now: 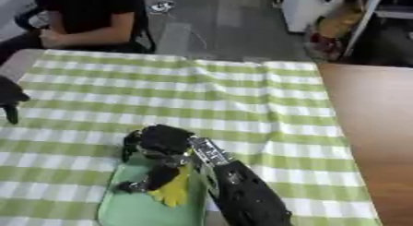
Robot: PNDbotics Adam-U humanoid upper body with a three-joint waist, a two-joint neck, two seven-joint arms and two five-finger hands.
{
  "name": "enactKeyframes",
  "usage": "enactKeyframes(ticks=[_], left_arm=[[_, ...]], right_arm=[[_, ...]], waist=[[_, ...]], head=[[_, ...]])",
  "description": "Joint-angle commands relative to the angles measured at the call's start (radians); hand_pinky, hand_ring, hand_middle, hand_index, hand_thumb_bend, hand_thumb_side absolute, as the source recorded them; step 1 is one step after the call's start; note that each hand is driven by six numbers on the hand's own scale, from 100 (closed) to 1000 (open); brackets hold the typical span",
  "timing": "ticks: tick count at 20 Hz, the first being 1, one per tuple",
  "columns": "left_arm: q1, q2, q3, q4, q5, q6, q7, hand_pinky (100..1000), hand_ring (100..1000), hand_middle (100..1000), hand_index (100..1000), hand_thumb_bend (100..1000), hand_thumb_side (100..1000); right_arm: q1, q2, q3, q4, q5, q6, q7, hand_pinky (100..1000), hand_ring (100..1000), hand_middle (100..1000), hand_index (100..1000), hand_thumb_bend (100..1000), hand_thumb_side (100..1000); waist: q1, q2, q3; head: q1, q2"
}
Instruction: Pick up objects on the table and place them in the box.
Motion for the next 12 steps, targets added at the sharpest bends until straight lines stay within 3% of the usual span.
enactKeyframes(ticks=[1, 2, 3, 4, 5, 6, 7, 9, 10, 11, 12], left_arm=[[-0.010, 0.010, -0.002, -0.015, 0.001, 0.000, -0.003, 236, 467, 487, 431, 612, 1000], [-0.010, 0.010, -0.001, -0.015, 0.001, 0.000, -0.003, 236, 467, 487, 431, 613, 1000], [-0.010, 0.010, -0.001, -0.015, 0.001, 0.000, -0.002, 236, 467, 487, 431, 612, 1000], [-0.010, 0.010, -0.002, -0.015, 0.001, -0.001, -0.003, 236, 467, 487, 431, 612, 1000], [-0.010, 0.010, -0.002, -0.015, 0.001, -0.001, -0.003, 236, 467, 488, 431, 612, 1000], [-0.010, 0.010, -0.002, -0.015, 0.001, -0.001, -0.003, 236, 467, 488, 431, 612, 1000], [-0.010, 0.010, -0.002, -0.015, 0.001, -0.001, -0.003, 236, 467, 488, 431, 612, 1000], [-0.010, 0.010, -0.002, -0.016, 0.001, -0.001, -0.003, 236, 468, 488, 431, 611, 1000], [-0.009, 0.010, -0.002, -0.016, 0.002, -0.001, -0.003, 236, 468, 488, 431, 616, 999], [-0.009, 0.011, -0.002, -0.016, 0.002, -0.001, -0.003, 237, 468, 488, 431, 611, 1000], [-0.009, 0.011, -0.002, -0.016, 0.002, -0.001, -0.003, 237, 468, 488, 431, 611, 1000]], right_arm=[[-0.010, -0.002, 0.007, -0.037, -0.011, 0.002, 0.011, 230, 536, 711, 724, 430, 748], [-0.010, -0.002, 0.008, -0.041, -0.013, 0.004, 0.014, 264, 555, 721, 731, 430, 749], [-0.010, -0.003, 0.010, -0.046, -0.015, 0.007, 0.018, 409, 631, 762, 769, 442, 751], [-0.010, -0.004, 0.011, -0.051, -0.016, 0.009, 0.022, 369, 612, 751, 760, 438, 752], [-0.011, -0.005, 0.013, -0.056, -0.017, 0.011, 0.028, 596, 719, 811, 834, 485, 733], [-0.011, -0.006, 0.016, -0.061, -0.017, 0.013, 0.038, 596, 719, 811, 834, 485, 733], [-0.012, -0.007, 0.018, -0.067, -0.017, 0.015, 0.049, 841, 804, 866, 891, 568, 726], [-0.018, -0.011, 0.023, -0.086, -0.021, 0.014, 0.078, 902, 846, 897, 905, 663, 736], [-0.021, -0.014, 0.024, -0.097, -0.026, 0.012, 0.095, 902, 846, 897, 905, 631, 786], [-0.025, -0.017, 0.024, -0.109, -0.034, 0.011, 0.110, 923, 857, 906, 909, 714, 760], [-0.029, -0.020, 0.024, -0.123, -0.043, 0.010, 0.122, 923, 857, 906, 909, 714, 760]], waist=[[0.008, -0.011, 0.000], [0.008, -0.012, -0.001], [0.008, -0.012, -0.001], [0.007, -0.012, -0.001], [0.007, -0.012, -0.001], [0.007, -0.012, -0.001], [0.007, -0.012, -0.001], [0.006, -0.013, -0.002], [0.006, -0.014, -0.002], [0.006, -0.014, -0.003], [0.006, -0.015, -0.003]], head=[[-0.015, -0.011], [-0.015, -0.011], [-0.015, -0.011], [-0.014, -0.011], [-0.014, -0.011], [-0.014, -0.011], [-0.014, -0.010], [-0.013, -0.009], [-0.013, -0.008], [-0.013, -0.008], [-0.013, -0.008]])
